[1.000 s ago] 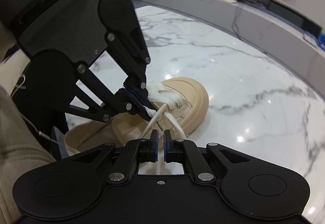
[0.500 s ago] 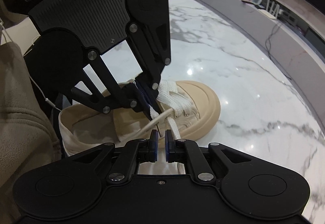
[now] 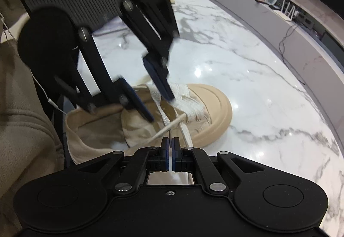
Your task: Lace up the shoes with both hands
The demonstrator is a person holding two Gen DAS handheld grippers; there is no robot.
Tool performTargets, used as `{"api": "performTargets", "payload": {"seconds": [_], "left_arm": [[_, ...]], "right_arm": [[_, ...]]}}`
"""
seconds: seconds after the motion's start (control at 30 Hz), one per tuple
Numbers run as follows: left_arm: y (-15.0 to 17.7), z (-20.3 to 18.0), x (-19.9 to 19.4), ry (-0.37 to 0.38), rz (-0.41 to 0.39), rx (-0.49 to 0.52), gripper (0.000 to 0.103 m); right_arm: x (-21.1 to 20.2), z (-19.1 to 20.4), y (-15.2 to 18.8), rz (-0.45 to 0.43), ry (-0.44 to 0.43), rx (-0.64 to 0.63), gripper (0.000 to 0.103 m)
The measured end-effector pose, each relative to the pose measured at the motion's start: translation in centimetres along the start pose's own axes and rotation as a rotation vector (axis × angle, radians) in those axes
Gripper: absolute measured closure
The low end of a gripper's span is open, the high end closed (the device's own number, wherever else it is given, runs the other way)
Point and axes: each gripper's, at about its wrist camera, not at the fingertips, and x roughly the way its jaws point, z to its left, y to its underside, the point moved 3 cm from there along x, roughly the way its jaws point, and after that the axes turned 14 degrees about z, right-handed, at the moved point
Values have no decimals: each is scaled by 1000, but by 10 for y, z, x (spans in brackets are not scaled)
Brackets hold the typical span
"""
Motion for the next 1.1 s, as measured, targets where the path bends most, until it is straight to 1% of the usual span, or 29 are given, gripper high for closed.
{"api": "performTargets", "payload": {"seconds": [0.13,0.27,0.43,0.63,0.73,0.8,0.83,1.0,1.03,1.07,1.1], "left_arm": [[9,1,-5,-2,-17,-69,79],[13,-1,-6,10,-37,-108,79],[15,-2,-12,-3,-45,-110,79],[20,1,-16,-11,-53,-139,79],[22,2,-17,10,-65,-164,79],[25,2,-15,24,-68,-178,79],[27,2,-14,29,-65,-185,79],[35,3,-11,60,-64,-210,79],[36,3,-11,64,-63,-214,79],[37,3,-10,67,-62,-217,79],[38,4,-9,70,-59,-222,79]], "right_arm": [[-4,2,3,19,18,-6,103],[-10,6,5,23,30,-17,103],[-17,10,8,27,45,-31,102],[-8,17,-4,48,74,-144,101],[-2,17,-10,72,83,-185,99],[3,16,-13,85,84,-209,90],[5,17,-13,90,82,-225,90],[9,21,-18,82,78,-275,92],[10,21,-19,80,75,-281,95],[11,21,-20,78,73,-287,100],[11,21,-20,77,71,-290,102]]}}
